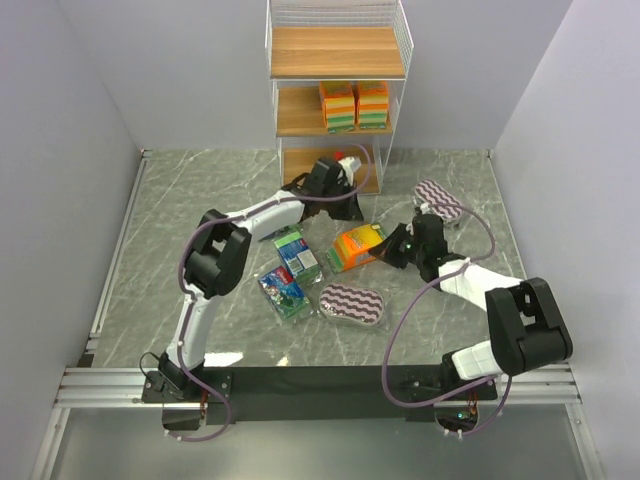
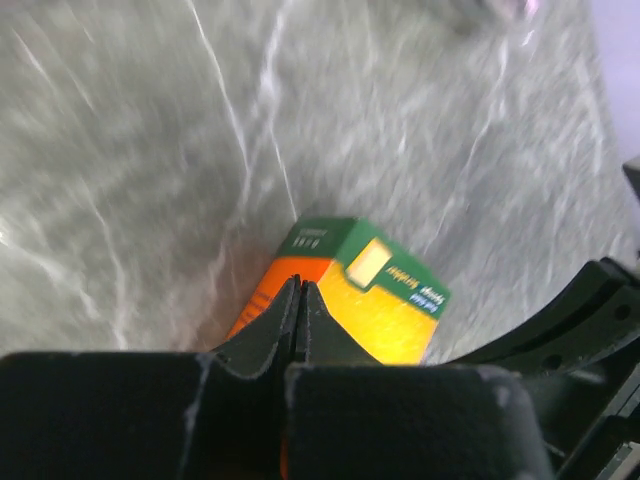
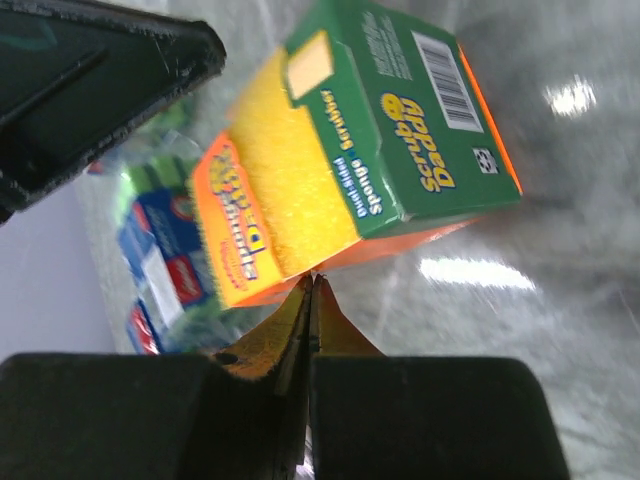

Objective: Place and organize the cleaning sponges onto the shelf

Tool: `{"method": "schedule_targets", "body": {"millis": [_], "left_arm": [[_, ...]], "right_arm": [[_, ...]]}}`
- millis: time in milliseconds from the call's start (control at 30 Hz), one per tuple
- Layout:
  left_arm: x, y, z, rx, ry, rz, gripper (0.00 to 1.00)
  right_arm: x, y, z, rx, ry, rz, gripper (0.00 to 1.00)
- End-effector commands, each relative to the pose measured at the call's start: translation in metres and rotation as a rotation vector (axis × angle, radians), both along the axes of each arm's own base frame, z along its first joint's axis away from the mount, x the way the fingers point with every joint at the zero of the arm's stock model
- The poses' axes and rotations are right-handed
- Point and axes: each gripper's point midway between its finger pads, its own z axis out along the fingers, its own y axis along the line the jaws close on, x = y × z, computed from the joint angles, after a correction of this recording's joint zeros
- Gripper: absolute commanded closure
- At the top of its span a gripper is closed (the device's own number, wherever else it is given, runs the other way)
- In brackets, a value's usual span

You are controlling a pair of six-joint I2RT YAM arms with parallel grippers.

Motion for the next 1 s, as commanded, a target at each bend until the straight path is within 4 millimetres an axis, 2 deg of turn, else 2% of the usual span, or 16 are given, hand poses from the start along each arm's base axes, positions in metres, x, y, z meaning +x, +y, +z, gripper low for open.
{"method": "schedule_targets", "body": {"millis": [0,100,133,167,200,233,267,333,400,433,467,500,533,633,767,967], "left_arm": [[0.038,0.006,0.039,-0.094,-0.090,0.024,1.00],[0.052,0.027,0.045,-0.072,-0.119,0.078,0.95],[0.057,0.039,0.064,-0.068,-0.169,0.122,0.83],[0.055,0.057,0.053,-0.045,-0.154,0.152,0.80],[0.058,0.065,0.065,-0.066,-0.199,0.175,0.76],[0.054,0.077,0.093,-0.090,-0.250,0.204,0.61],[0.048,0.090,0.081,-0.070,-0.232,0.233,0.52],[0.038,0.103,0.091,-0.061,-0.218,0.284,0.48],[0.025,0.109,0.082,-0.051,-0.149,0.314,0.46],[0.017,0.108,0.092,-0.094,-0.126,0.333,0.43],[0.003,0.108,0.078,-0.100,-0.084,0.323,0.41],[-0.003,0.107,0.080,-0.124,-0.077,0.332,0.37],[-0.011,0.105,0.093,-0.173,-0.072,0.349,0.26],[-0.034,0.092,0.089,-0.208,-0.027,0.378,0.13],[-0.054,0.070,0.079,-0.249,0.063,0.408,0.12],[-0.060,0.047,0.061,-0.284,0.167,0.427,0.42]], "right_arm": [[0.029,0.004,0.028,0.011,-0.095,-0.029,1.00],[0.034,0.001,0.026,-0.012,-0.086,-0.041,1.00],[0.035,-0.002,0.028,-0.020,-0.095,-0.050,1.00],[0.034,-0.004,0.028,-0.028,-0.096,-0.054,1.00],[0.032,-0.007,0.027,-0.035,-0.095,-0.060,1.00],[0.032,-0.010,0.030,-0.039,-0.106,-0.069,1.00],[0.030,-0.011,0.029,-0.047,-0.105,-0.066,1.00],[0.025,-0.015,0.029,-0.061,-0.109,-0.074,1.00],[0.020,-0.019,0.024,-0.075,-0.103,-0.080,1.00],[0.019,-0.019,0.027,-0.072,-0.112,-0.078,1.00],[0.018,-0.019,0.028,-0.068,-0.119,-0.076,1.00],[0.015,-0.019,0.025,-0.067,-0.112,-0.072,1.00],[0.014,-0.018,0.027,-0.062,-0.117,-0.072,0.96],[0.010,-0.019,0.026,-0.063,-0.116,-0.068,0.94],[0.003,-0.021,0.028,-0.064,-0.123,-0.070,0.92],[-0.009,-0.027,0.036,-0.076,-0.144,-0.080,0.92]]}}
